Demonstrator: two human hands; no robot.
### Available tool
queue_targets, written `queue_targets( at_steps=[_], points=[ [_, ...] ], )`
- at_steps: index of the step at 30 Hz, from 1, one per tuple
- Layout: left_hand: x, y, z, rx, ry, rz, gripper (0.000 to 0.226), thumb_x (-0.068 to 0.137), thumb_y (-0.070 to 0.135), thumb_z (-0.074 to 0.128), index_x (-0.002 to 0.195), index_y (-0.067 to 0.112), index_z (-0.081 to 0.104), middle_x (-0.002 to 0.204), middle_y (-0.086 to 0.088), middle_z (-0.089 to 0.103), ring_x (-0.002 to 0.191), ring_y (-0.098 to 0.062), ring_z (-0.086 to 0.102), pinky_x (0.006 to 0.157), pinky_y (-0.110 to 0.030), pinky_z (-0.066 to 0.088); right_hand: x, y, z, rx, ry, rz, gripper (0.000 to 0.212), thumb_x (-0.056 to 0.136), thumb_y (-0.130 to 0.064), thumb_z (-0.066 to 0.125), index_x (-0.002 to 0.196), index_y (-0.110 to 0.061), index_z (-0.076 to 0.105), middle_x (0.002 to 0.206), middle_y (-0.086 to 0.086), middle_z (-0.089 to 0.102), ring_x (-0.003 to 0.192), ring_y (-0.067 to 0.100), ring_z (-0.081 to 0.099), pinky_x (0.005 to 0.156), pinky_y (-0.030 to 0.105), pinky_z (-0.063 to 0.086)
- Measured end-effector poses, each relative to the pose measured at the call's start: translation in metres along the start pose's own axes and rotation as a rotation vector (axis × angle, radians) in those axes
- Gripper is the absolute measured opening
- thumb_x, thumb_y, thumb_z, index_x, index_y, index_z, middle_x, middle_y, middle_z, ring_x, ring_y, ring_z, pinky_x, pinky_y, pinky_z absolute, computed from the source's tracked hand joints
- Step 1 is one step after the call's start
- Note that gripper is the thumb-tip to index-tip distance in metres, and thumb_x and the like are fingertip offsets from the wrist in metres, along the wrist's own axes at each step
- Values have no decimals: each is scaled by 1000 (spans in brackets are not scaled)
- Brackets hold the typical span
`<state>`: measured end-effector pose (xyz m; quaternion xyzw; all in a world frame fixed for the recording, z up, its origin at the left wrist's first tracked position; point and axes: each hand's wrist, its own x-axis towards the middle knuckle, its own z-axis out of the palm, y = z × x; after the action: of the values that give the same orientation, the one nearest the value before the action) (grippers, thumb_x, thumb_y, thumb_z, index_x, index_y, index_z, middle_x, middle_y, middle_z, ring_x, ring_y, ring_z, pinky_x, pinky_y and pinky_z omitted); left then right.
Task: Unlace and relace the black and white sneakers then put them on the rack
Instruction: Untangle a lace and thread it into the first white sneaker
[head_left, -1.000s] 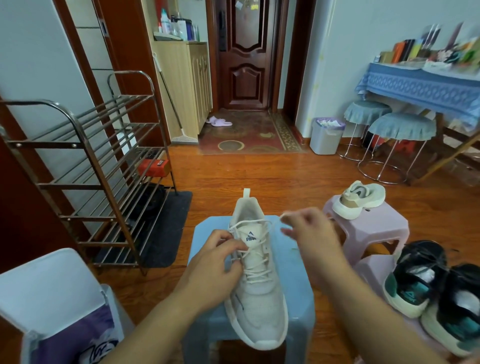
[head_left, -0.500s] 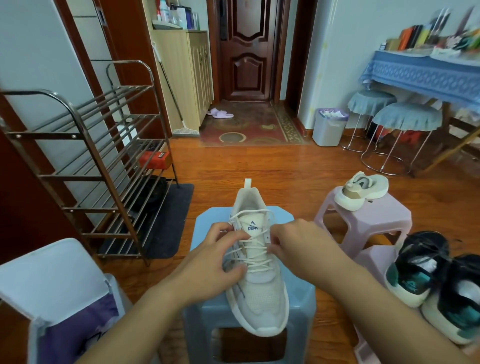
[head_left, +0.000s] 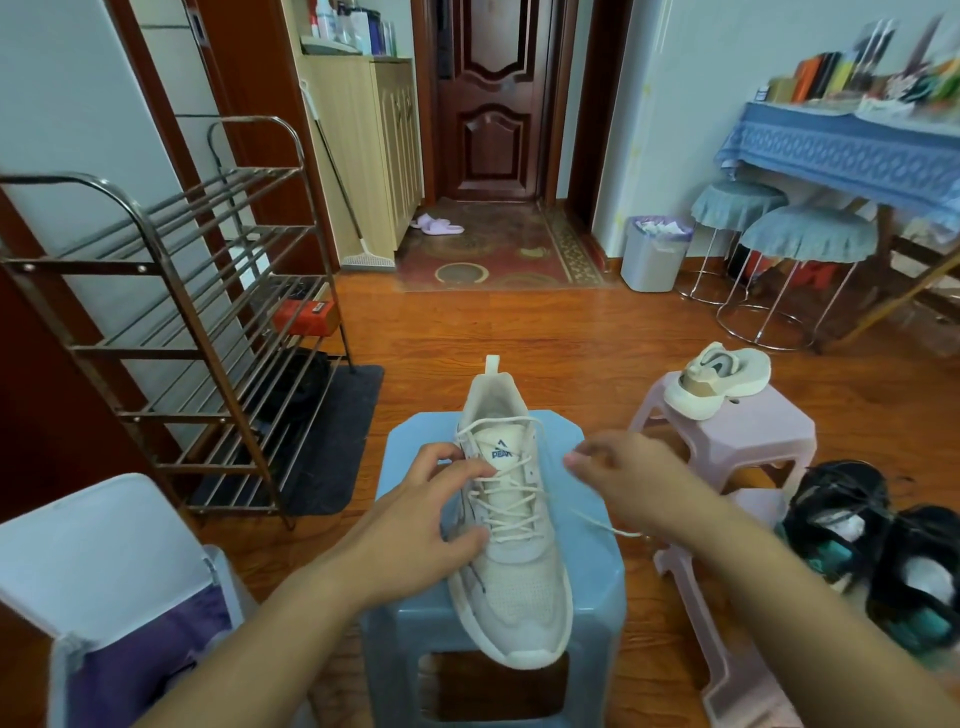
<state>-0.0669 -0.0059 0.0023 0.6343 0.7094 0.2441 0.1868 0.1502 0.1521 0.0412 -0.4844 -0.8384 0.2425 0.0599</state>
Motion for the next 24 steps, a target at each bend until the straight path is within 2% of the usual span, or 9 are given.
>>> queue_targets(
  at_steps=[3, 6, 9, 12, 16, 19, 20, 22, 24],
  points=[
    [1, 2, 1, 5, 9, -2, 53, 90, 53, 63, 136, 56, 37, 134, 33, 20, 68, -7, 58, 68, -21, 43, -9, -27, 21, -54, -59, -156, 31, 94, -60, 55, 91, -30, 63, 75, -6, 64, 68, 11, 59, 60, 32, 46],
    [1, 4, 3, 5, 29, -5, 55, 87, 62, 63, 136, 55, 38, 136, 32, 20, 86, 3, 59, 82, -26, 47, -8, -28, 23, -84, -79, -235, 32, 98, -48, 55, 76, -25, 57, 71, -4, 62, 69, 13, 59, 60, 33, 43],
    [1, 7, 5, 21, 47, -13, 61, 82, 72, 62, 136, 55, 37, 138, 32, 19, 102, 4, 56, 90, -32, 51, -9, -28, 21, -67, -92, -251, 22, 97, -45, 57, 86, -27, 58, 73, -6, 62, 66, 9, 57, 59, 31, 41],
    [1, 8, 6, 39, 45, -24, 65, 80, 70, 67, 136, 55, 35, 138, 31, 18, 97, 3, 57, 87, -33, 52, -7, -25, 21, -24, -88, -262, 19, 97, -44, 59, 87, -28, 59, 75, -6, 63, 67, 9, 58, 62, 33, 47],
    [2, 9, 8, 35, 37, -41, 66, 79, 65, 72, 133, 57, 35, 138, 31, 17, 92, 1, 58, 84, -33, 54, -8, -25, 17, 8, -14, -336, 21, 91, -31, 60, 71, -26, 55, 69, -6, 63, 67, 14, 60, 65, 38, 51],
    [2, 11, 8, 36, 29, -52, 66, 79, 62, 74, 133, 58, 35, 138, 32, 16, 82, 0, 59, 81, -32, 54, -2, -13, -8, 85, 111, -234, 23, 85, -21, 63, 63, -20, 56, 60, -7, 60, 59, 10, 55, 56, 26, 43],
    [2, 12, 8, 36, 25, -54, 65, 80, 61, 73, 133, 58, 35, 138, 31, 16, 78, 0, 59, 80, -32, 54, -2, -8, -17, 77, 62, -193, 25, 85, -19, 64, 62, -19, 56, 56, -10, 58, 56, 6, 50, 52, 21, 39],
    [1, 13, 7, 46, 13, -51, 65, 82, 61, 71, 134, 59, 33, 142, 29, 14, 78, 0, 59, 81, -31, 54, -4, 1, -25, 24, -188, -141, 23, 91, -21, 66, 68, -20, 65, 56, -16, 58, 52, 0, 49, 50, 14, 37],
    [1, 10, 4, 84, 7, -30, 64, 84, 63, 67, 136, 60, 30, 147, 26, 11, 102, 4, 56, 87, -31, 51, -11, 6, -25, -17, -372, -101, 18, 97, -32, 63, 87, -21, 74, 64, -18, 61, 52, -6, 51, 52, 12, 38]
  ],
)
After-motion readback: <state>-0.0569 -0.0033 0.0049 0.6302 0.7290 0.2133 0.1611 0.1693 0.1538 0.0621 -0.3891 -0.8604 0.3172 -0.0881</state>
